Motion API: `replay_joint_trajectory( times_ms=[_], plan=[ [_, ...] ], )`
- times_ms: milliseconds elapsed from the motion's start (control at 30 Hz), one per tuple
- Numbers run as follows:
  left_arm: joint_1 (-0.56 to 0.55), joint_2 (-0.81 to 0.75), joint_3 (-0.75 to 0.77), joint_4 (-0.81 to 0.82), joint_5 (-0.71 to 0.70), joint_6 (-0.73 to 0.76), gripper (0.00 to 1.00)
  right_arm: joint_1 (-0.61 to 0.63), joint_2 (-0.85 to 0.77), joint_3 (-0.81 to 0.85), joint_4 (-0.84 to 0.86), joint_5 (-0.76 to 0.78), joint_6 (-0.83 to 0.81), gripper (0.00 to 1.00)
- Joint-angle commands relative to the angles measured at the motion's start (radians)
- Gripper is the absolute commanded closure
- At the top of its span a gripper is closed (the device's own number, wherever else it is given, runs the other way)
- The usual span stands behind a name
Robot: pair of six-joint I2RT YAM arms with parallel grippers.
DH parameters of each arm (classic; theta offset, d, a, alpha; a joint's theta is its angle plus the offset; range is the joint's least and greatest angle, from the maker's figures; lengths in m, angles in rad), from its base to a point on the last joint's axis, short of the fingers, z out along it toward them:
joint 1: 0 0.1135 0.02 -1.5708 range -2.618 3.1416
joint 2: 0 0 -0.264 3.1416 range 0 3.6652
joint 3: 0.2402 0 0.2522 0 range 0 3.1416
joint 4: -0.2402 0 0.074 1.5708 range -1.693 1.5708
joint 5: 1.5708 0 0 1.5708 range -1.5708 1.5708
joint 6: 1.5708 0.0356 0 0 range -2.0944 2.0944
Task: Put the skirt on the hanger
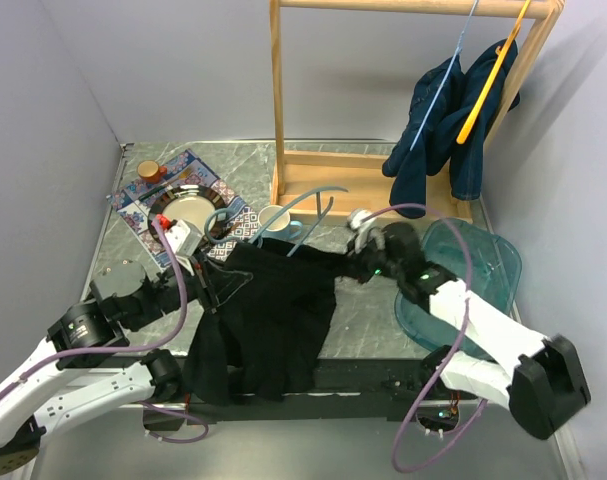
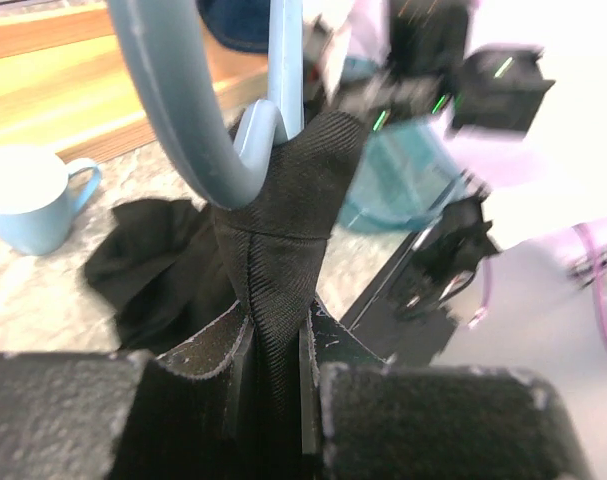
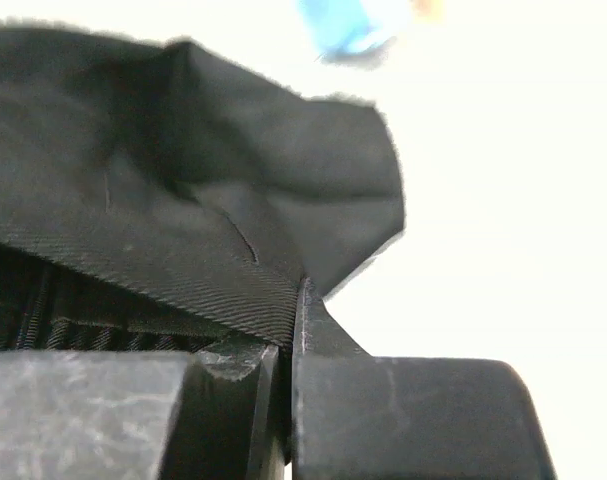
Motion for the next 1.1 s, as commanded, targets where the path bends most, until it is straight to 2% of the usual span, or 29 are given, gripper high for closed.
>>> replay_joint_trajectory(
  times_ms=[0,200,367,467,700,1067],
  plan=[
    [0.006,-0.010,0.034,-0.036,0.068,0.119,0.99,-0.129,-0.124,0.097,-0.056,-0.076,0.004,1.00],
    [0.004,0.020,-0.022,-0.034,0.157,0.213,0.99,-0.203,-0.080,0.299,-0.289,-0.195,-0.105,1.00],
    [0.004,0.064,-0.025,-0.025,0.191,0.238,0.99,-0.250,0.017,0.421,-0.372,-0.208,-0.082,1.00],
    [0.004,0.090,-0.009,-0.062,0.154,0.255,0.99,-0.277,0.028,0.453,-0.392,-0.235,-0.088,1.00],
    [0.006,0.151,0.015,-0.149,0.059,0.281,0.99,-0.297,0.002,0.494,-0.412,-0.169,-0.108,1.00],
    [0.004,0.389,0.112,-0.273,-0.002,0.314,0.99,-0.297,-0.004,0.638,-0.548,-0.166,-0.168,1.00]
  ],
)
